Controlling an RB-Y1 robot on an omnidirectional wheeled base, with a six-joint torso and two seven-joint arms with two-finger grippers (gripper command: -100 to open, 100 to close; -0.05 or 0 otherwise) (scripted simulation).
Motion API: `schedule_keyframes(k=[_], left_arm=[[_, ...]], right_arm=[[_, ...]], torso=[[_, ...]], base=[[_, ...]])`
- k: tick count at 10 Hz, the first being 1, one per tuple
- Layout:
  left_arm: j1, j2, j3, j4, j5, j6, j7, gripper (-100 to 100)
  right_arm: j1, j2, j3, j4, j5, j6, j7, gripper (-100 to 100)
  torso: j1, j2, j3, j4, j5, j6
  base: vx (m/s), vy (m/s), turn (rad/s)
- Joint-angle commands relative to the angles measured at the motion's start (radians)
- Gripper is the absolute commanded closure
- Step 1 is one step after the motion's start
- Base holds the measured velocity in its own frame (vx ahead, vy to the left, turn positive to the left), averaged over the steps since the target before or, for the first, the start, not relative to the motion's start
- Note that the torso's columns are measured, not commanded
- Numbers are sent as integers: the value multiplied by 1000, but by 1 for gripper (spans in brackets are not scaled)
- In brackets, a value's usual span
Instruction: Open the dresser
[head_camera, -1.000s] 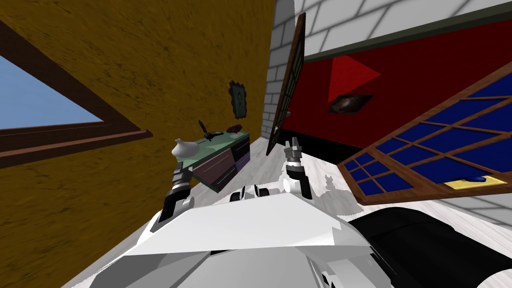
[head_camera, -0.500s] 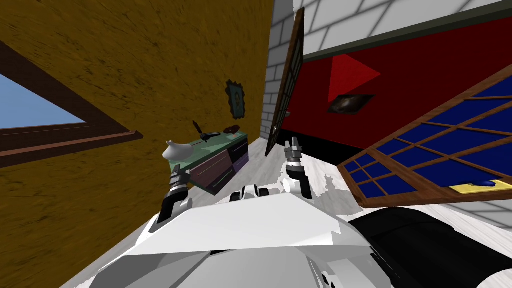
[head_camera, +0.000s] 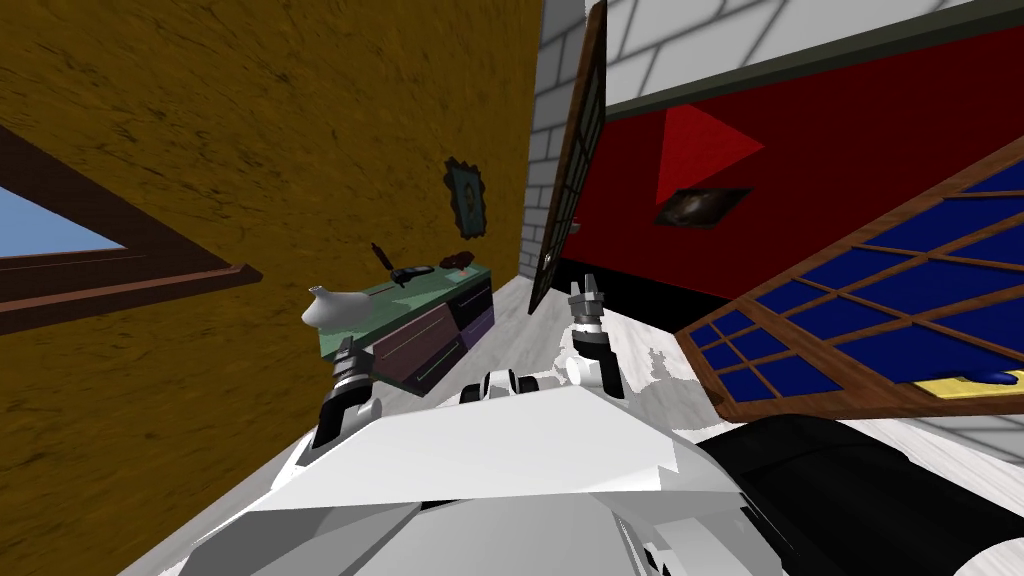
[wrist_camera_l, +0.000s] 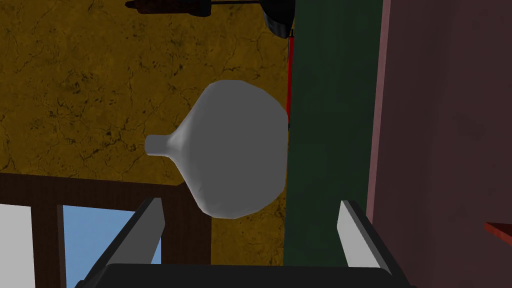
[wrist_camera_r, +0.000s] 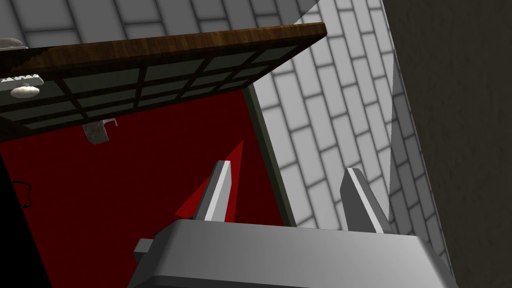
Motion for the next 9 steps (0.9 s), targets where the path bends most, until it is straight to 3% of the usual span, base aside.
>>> schedule_keyframes(k=[1,5,9], left_arm=[[-34,10,31,78,9,-7,-2,-100],[-75,23,71,209,19,-18,-4,-100],[-116,35,107,297,26,-28,-5,-100]], right_arm=[[0,0,0,0,0,0,0,0],[0,0,0,0,0,0,0,0],[0,0,0,0,0,0,0,0]], torso=[[1,0,0,0,0,0],[1,0,0,0,0,0],[1,1,0,0,0,0]], base=[[53,-87,-4],[51,-64,-2],[31,-53,-3]])
